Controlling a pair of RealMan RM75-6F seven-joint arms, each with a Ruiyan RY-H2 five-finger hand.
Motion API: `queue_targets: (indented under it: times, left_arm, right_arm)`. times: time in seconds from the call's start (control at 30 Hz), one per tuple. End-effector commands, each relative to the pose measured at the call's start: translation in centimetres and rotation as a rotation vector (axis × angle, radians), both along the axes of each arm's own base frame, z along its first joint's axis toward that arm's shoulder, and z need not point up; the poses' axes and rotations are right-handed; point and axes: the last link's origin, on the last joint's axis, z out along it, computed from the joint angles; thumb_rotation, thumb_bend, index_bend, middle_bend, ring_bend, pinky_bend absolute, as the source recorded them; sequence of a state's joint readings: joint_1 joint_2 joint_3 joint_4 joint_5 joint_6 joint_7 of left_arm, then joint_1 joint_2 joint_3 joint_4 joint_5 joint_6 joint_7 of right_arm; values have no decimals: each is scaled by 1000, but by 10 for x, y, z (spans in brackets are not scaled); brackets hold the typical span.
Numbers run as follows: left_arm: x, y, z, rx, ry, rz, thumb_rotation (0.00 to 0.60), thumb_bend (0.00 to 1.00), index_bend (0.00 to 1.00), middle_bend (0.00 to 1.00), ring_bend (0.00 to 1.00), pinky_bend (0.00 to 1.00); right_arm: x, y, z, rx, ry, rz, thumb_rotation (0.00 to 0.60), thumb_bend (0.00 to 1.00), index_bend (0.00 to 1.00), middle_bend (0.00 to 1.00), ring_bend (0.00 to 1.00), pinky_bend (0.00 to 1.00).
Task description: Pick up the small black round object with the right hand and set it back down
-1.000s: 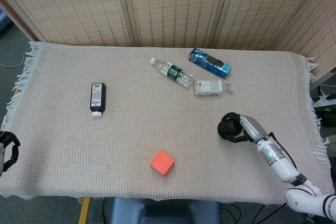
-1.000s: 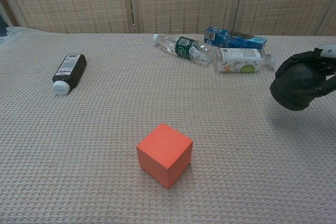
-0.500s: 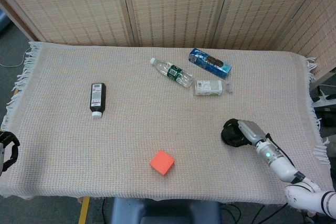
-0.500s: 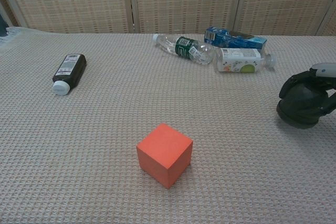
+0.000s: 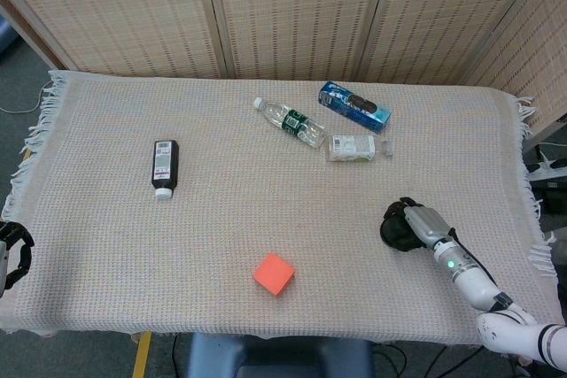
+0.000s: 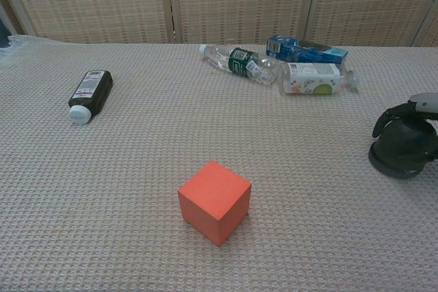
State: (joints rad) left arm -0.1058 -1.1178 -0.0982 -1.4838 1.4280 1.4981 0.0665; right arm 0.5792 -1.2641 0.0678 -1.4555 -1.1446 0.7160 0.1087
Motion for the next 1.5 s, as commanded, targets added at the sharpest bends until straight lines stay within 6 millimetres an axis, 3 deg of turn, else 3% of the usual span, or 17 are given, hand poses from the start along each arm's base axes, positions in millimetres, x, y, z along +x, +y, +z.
queue_targets:
  times: [0.03, 0.43, 0.9, 1.0, 1.13, 1.5]
  left_arm:
    - [0, 0, 0, 1, -1, -1, 600, 558, 588, 401, 299, 443]
    - [0, 0, 0, 2, -2, -2, 600, 559, 587, 402, 300, 443]
    - [0, 0, 0, 1, -2, 0, 600, 557, 586, 402, 300, 443]
    - [0, 0, 0, 1, -2, 0, 600, 558, 587, 402, 300, 443]
    - [0, -1, 0, 2, -2, 0, 600, 558, 586, 403, 300, 443]
    - [0, 0, 1, 2, -4, 0, 600, 558, 582, 402, 300, 443]
  right_arm:
    - [0, 1, 1, -3, 2, 4, 600, 443, 154, 92, 0, 84]
    - [0, 5, 4, 7, 10, 8, 600, 316, 35, 0, 0, 33]
    - [1, 12, 9, -7, 2, 27, 600, 245, 12, 0, 0, 34]
    - [3, 13, 9, -43, -2, 45, 600, 245, 127, 40, 8, 109]
    - [4, 16, 8, -93, -3, 67, 600, 246, 295, 210, 142, 272]
    - [2, 12, 5, -150, 27, 75, 600, 248, 421, 337, 370, 523]
